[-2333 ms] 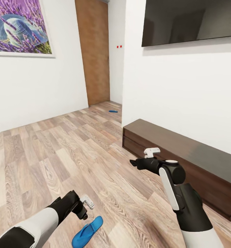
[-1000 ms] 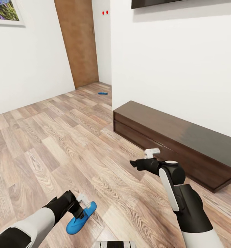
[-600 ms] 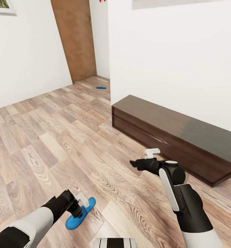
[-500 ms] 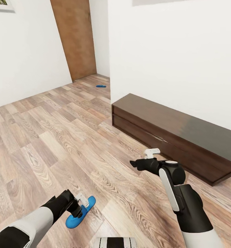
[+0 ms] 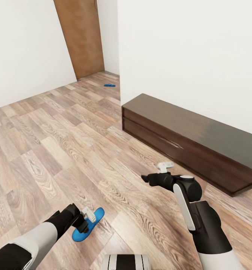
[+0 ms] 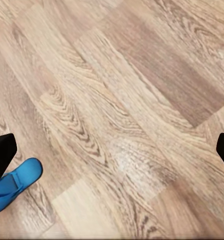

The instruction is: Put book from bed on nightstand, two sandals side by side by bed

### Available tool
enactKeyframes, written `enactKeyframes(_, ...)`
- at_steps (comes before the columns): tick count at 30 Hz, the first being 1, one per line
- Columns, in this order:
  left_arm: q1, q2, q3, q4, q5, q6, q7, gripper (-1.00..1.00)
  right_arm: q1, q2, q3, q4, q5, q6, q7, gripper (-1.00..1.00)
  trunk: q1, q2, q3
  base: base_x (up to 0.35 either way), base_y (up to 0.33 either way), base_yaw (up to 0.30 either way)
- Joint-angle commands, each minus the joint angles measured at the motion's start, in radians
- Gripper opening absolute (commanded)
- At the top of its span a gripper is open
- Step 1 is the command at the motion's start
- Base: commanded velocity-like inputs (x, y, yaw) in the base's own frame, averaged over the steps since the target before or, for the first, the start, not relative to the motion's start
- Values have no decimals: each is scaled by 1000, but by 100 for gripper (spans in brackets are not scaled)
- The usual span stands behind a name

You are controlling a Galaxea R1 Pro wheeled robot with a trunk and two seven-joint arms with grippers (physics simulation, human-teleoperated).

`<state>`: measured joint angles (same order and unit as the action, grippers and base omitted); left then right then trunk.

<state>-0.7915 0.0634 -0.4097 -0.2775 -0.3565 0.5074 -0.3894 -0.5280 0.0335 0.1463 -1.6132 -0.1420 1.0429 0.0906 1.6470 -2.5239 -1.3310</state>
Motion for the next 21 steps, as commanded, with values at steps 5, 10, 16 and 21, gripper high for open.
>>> enactKeyframes(5, -18, 4, 0, -4, -10, 4, -2, 100, 2, 2, 0, -1, -2, 4, 1, 100, 2, -2, -20, 0, 0, 0)
enactKeyframes(10, -36, 7, 0, -22, -10, 6, -3, 100, 3, 2, 1, -1, -2, 4, 1, 100, 4, -3, -40, 0, 0, 0)
enactKeyframes(16, -53, 18, 0, -40, -10, 11, -3, 100, 3, 3, 1, -1, -2, 4, 1, 100, 7, -4, -63, 0, 0, 0)
enactKeyframes(21, -63, 23, 0, -45, -10, 15, -3, 100, 3, 3, 1, -1, -1, 4, 1, 100, 9, -5, -82, 0, 0, 0)
